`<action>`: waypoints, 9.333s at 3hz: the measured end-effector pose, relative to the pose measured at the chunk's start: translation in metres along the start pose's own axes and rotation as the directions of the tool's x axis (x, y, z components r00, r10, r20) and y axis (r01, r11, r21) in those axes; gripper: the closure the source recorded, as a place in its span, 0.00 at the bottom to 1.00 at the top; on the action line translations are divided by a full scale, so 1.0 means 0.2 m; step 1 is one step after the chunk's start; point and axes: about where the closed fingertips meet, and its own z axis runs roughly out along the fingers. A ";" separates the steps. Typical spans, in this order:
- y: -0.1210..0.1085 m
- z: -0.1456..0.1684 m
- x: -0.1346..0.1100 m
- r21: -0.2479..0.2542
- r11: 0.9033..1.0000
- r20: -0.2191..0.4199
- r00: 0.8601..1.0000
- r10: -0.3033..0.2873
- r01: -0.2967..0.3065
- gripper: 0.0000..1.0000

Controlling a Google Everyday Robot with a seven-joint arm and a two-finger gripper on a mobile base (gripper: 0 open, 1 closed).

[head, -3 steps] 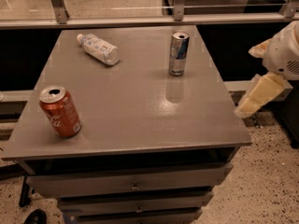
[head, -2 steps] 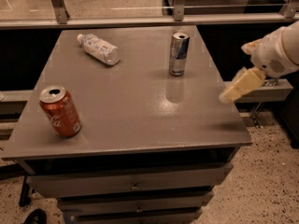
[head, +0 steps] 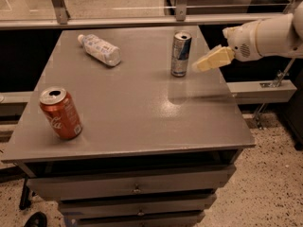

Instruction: Move redbull can near coke can

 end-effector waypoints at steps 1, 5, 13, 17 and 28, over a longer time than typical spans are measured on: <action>0.03 0.16 -0.08 -0.039 0.996 0.116 0.990 0.082 -0.078 0.00; 0.13 0.52 -0.11 -0.127 0.981 0.225 0.959 0.176 -0.150 0.41; 0.94 0.28 -0.60 -0.426 0.899 0.411 0.907 0.089 0.104 1.00; 1.74 0.35 -0.52 -0.667 0.694 0.417 0.908 0.048 0.270 1.00; 0.63 0.07 -0.56 -0.283 0.905 0.500 0.854 -0.143 0.318 0.00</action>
Offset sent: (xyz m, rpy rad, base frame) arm 0.0359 0.0835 -0.0299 0.3556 0.0315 0.0249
